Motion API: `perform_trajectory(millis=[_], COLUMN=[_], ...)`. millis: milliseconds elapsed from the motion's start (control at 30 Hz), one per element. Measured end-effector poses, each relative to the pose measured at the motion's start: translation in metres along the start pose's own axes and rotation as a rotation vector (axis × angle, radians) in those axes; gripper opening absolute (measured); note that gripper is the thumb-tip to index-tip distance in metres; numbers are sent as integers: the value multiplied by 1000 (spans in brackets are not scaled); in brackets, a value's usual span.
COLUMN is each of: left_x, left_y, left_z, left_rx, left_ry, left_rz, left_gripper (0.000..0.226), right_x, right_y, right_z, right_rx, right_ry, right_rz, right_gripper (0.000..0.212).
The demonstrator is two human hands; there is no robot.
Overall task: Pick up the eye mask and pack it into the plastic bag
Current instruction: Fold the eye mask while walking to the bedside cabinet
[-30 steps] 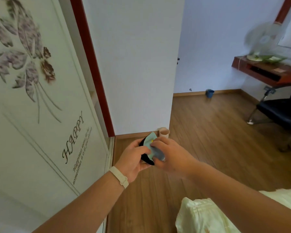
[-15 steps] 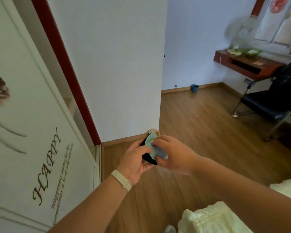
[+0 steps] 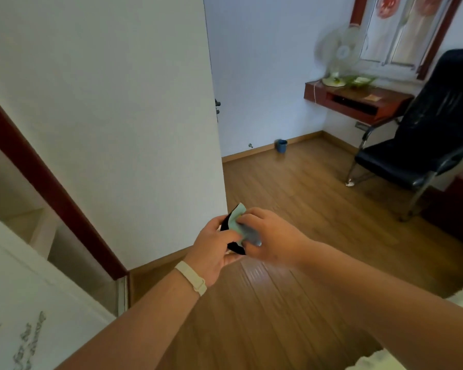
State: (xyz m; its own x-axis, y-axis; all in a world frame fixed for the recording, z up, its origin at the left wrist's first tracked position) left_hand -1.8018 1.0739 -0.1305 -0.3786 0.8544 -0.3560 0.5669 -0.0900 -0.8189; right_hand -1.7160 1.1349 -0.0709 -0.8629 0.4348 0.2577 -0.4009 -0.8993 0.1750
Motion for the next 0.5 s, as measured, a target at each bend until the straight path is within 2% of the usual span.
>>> perform_trajectory(millis=[300,500], left_x=[92,146], left_y=[7,18], left_z=[-93,-142], left_rx=[24,57], left_ry=[149,253], left_rz=[87,163], left_gripper=[31,38], right_x=[15,20], right_y=[-118,-186], right_z=[17,16], right_rx=[-83,-97], right_ry=[11,7], right_rz=[-164,-308], right_gripper=[51,42])
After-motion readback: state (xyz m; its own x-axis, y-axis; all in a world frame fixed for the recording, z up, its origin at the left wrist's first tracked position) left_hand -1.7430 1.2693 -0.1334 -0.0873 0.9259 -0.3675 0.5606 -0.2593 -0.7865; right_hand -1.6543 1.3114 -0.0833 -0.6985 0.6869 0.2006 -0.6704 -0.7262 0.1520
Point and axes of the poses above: each hand's wrist, its own x-axis towards the middle knuckle, its own z-axis out of the back of the hand, y = z × x, the point moved 10 cm from there along x, towards the middle knuckle, and after that the axes turned 14 degrees about -x, right-handed, at the moved point
